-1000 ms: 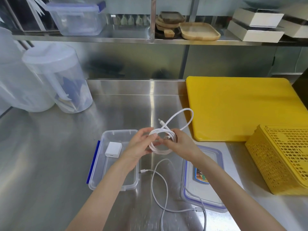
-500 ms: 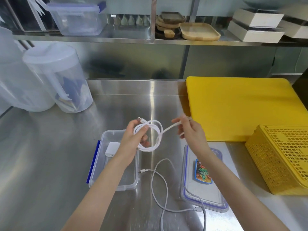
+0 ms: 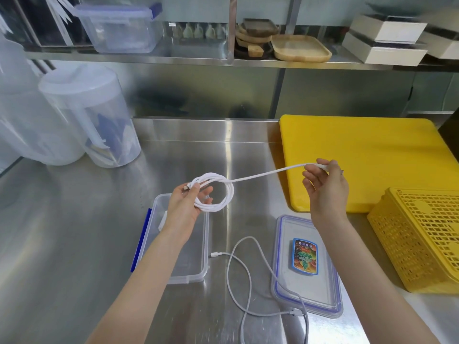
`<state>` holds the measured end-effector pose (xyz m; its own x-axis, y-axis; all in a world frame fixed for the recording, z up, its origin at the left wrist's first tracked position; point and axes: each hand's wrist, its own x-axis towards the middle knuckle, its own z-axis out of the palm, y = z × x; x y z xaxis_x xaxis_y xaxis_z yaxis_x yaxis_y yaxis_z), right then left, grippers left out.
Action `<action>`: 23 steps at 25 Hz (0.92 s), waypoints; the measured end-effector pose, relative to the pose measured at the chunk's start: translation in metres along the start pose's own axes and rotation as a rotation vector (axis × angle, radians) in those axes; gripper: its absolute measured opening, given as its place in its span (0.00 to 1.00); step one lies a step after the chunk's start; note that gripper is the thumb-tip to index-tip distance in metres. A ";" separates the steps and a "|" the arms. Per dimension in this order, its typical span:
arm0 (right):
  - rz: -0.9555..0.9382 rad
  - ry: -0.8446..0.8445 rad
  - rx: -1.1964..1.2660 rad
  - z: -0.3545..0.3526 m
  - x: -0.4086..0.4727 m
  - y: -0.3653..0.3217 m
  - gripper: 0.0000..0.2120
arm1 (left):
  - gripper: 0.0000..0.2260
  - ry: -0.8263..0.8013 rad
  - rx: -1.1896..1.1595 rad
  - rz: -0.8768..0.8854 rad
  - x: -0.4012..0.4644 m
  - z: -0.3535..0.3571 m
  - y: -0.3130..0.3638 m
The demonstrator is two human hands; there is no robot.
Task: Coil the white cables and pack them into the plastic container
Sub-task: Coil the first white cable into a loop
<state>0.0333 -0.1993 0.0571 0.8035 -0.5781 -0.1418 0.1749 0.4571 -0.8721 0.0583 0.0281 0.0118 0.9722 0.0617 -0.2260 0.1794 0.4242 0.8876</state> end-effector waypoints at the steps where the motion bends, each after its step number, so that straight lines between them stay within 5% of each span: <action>1: 0.012 -0.021 -0.042 0.000 -0.001 0.000 0.12 | 0.07 -0.004 -0.032 -0.008 0.000 0.001 0.002; 7: -0.009 -0.300 -0.614 -0.002 -0.021 0.030 0.08 | 0.08 -0.012 -0.218 -0.062 -0.005 0.005 0.012; 11: 0.030 -0.539 -0.753 0.006 -0.038 0.053 0.13 | 0.07 -0.125 -0.198 -0.063 -0.013 0.019 0.010; 13: 0.124 -0.572 -0.690 0.013 -0.044 0.060 0.13 | 0.08 -0.162 -0.253 -0.066 -0.017 0.026 0.006; 19: 0.575 -0.482 0.041 0.021 -0.041 0.049 0.07 | 0.08 -0.178 -0.214 -0.023 -0.020 0.031 -0.006; 23: 0.583 -0.554 -0.066 0.020 -0.042 0.046 0.07 | 0.07 -0.152 0.089 0.019 -0.021 0.030 -0.014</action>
<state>0.0192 -0.1402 0.0325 0.9233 0.1681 -0.3453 -0.3800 0.5306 -0.7577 0.0398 -0.0063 0.0164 0.9859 -0.0713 -0.1512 0.1665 0.3425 0.9246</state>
